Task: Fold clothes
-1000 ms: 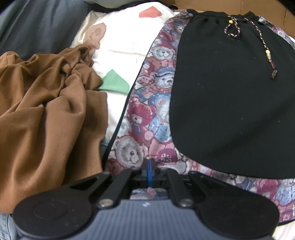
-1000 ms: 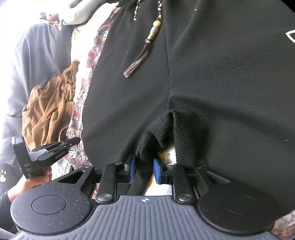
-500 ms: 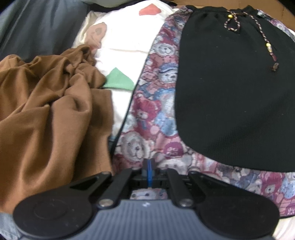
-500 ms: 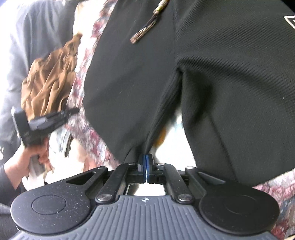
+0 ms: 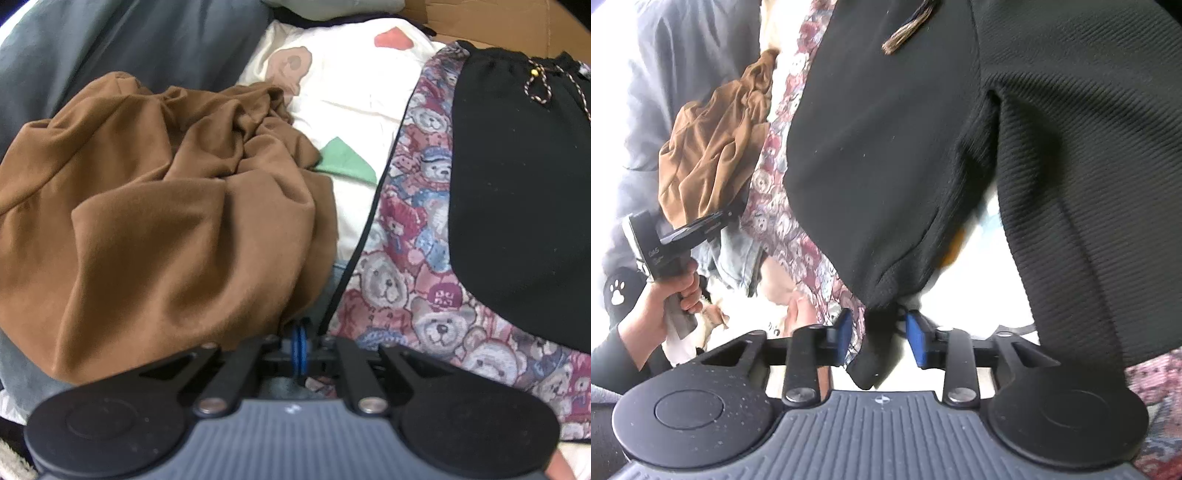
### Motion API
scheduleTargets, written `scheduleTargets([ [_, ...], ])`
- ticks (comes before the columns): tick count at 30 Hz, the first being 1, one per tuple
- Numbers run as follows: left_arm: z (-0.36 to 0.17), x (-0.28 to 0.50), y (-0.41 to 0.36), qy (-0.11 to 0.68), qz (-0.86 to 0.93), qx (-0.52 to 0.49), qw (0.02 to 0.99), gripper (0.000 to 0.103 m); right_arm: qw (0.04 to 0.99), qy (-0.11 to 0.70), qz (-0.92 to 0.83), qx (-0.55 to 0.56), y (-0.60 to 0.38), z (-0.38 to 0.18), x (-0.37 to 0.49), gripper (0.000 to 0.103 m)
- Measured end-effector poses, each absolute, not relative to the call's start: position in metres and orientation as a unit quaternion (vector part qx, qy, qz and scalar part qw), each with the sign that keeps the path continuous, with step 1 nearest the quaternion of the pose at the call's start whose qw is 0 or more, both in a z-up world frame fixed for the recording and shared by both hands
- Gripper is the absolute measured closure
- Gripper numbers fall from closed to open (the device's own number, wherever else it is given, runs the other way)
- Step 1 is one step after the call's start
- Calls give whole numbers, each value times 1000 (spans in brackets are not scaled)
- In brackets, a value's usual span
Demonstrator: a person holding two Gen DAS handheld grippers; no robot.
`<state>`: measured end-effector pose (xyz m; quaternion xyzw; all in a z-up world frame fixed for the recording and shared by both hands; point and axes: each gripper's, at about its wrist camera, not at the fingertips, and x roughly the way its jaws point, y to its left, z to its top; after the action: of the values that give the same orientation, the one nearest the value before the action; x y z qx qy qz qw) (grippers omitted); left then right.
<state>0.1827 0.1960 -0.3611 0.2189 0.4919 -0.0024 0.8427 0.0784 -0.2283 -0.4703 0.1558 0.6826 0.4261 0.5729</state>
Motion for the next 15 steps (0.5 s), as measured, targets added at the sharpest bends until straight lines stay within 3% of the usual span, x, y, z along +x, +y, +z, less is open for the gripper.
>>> scheduleTargets([
  [6,-351,174,198,480,-13,206,853,87,567,684,431,160,-214,-480,72,66],
  [8,-346,170,201,475,-23,191,859,83,566,686,428,160,-212,-484,70,81],
  [12,-346,168,204,472,-36,176,863,70,558,696,418,171,-213,-493,67,93],
  [13,-350,169,205,480,-38,171,859,67,559,695,420,167,-212,-492,66,102],
  [15,-359,171,208,497,-41,162,852,58,558,696,424,158,-210,-490,63,103],
])
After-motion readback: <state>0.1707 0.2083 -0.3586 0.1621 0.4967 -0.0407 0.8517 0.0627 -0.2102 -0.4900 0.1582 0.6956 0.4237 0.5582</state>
